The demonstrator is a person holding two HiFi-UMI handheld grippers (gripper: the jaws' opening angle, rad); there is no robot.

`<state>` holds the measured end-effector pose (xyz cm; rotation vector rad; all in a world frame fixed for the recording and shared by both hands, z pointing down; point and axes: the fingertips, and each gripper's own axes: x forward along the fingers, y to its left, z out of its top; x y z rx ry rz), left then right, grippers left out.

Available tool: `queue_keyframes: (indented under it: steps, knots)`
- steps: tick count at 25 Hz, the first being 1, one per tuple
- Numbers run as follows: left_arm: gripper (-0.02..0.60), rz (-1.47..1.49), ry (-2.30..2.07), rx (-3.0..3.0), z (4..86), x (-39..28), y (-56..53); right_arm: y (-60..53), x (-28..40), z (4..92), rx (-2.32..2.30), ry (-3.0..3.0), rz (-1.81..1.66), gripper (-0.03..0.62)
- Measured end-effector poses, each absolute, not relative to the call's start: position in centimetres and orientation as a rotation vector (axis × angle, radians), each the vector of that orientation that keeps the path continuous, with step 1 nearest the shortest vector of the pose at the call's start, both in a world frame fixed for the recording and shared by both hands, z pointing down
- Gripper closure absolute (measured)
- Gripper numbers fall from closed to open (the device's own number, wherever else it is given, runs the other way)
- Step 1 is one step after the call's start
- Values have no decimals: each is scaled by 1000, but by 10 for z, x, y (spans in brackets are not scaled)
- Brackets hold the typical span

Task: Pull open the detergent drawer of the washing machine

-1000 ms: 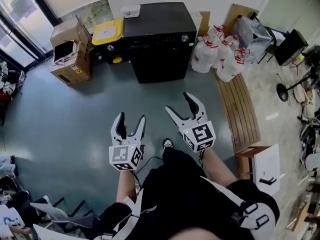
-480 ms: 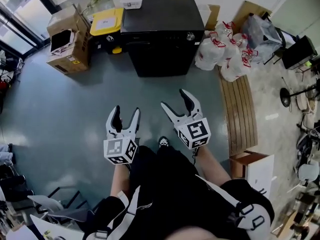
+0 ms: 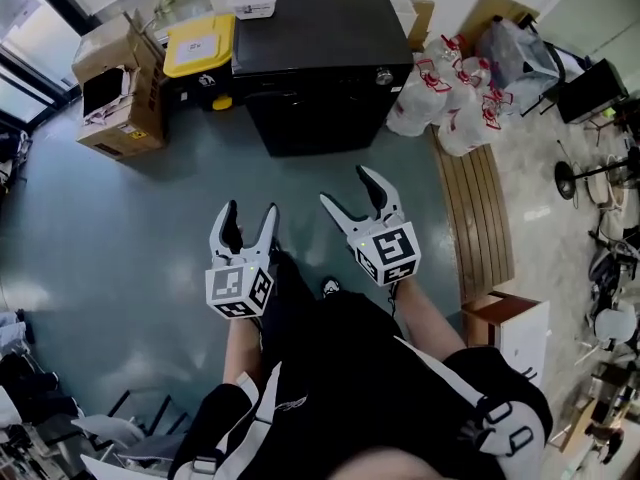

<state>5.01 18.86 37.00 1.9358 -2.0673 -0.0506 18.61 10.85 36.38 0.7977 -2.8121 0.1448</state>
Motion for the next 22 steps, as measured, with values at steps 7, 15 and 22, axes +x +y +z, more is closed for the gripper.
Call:
queue_keyframes:
  steps: [7,15,22]
  knots:
    - [250,-45,-1961,2020,366,-33,117,53,103,368,864,-2742,154,258]
    - [251,10,-1804,2114,375,-116,61,10,13,378,969,-2656,178,258]
    - [250,69,-1696,2134,408,-146,27,-15,-12,409,1023,-2557,234,258]
